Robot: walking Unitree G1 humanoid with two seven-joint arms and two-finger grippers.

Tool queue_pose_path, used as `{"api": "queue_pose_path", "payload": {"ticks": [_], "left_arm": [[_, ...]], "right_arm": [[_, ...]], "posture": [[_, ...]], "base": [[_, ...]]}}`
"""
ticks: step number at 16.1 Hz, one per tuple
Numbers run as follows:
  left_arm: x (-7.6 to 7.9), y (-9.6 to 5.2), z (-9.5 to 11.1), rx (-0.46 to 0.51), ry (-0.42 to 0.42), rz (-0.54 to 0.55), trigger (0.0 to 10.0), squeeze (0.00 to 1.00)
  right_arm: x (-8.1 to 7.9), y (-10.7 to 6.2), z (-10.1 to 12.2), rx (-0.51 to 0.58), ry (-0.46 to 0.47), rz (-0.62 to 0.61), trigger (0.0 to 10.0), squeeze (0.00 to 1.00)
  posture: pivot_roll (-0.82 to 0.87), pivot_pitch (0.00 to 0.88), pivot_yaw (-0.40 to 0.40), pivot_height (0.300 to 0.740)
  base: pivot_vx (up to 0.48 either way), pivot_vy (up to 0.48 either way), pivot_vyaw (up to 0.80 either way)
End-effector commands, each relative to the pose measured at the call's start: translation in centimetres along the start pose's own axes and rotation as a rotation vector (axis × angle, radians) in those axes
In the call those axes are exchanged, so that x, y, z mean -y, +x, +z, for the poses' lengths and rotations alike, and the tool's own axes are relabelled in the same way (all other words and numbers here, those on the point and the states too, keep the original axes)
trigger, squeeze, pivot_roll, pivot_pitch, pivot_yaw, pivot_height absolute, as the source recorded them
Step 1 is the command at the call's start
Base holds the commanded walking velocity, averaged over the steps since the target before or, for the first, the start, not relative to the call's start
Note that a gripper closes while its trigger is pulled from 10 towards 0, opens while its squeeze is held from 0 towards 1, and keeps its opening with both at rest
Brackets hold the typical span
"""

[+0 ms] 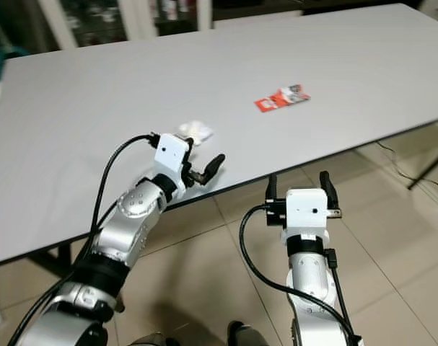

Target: Picking trash to rubbish bin

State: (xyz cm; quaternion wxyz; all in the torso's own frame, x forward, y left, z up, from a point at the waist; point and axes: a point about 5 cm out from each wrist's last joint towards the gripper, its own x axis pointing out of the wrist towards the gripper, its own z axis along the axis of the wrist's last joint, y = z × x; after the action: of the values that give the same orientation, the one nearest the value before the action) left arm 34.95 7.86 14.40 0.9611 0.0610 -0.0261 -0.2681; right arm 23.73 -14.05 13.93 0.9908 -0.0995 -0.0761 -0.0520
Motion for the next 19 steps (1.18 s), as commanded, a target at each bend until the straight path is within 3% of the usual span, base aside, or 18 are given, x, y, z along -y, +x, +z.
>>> {"api": "queue_pose_path", "payload": {"ticks": [1,3,7,13,19], "left_arm": [[-0.4,0.2,0.3,0.005,0.010,0.015,10.0,0.00],[-0.5,0.3,0.4,0.007,0.012,0.016,10.0,0.00],[-0.8,0.5,0.6,0.021,0.018,0.014,10.0,0.00],[-1.6,0.6,1.1,0.021,0.037,0.009,10.0,0.00],[-1.6,0.9,1.5,0.033,0.046,-0.009,10.0,0.00]], "right_arm": [[-0.1,0.1,-0.2,-0.015,-0.007,-0.001,10.0,0.00],[-0.2,0.1,-0.2,-0.017,-0.007,0.002,10.0,0.00],[-1.3,0.0,0.4,0.003,0.013,0.052,10.0,0.00],[-2.2,-1.0,-0.3,-0.050,0.032,0.058,10.0,0.00],[-2.4,-1.3,-0.4,-0.064,0.030,0.052,10.0,0.00]], "posture": [[0.11,0.118,-0.004,0.740],[0.11,0.120,-0.002,0.740],[0.11,0.137,0.003,0.740],[0.12,0.198,0.034,0.740],[0.11,0.200,0.044,0.740]], "base": [[0.000,0.000,-0.80],[0.000,0.000,-0.80],[0.000,0.000,0.00],[0.280,0.000,0.00],[0.335,0.000,0.00]]}}
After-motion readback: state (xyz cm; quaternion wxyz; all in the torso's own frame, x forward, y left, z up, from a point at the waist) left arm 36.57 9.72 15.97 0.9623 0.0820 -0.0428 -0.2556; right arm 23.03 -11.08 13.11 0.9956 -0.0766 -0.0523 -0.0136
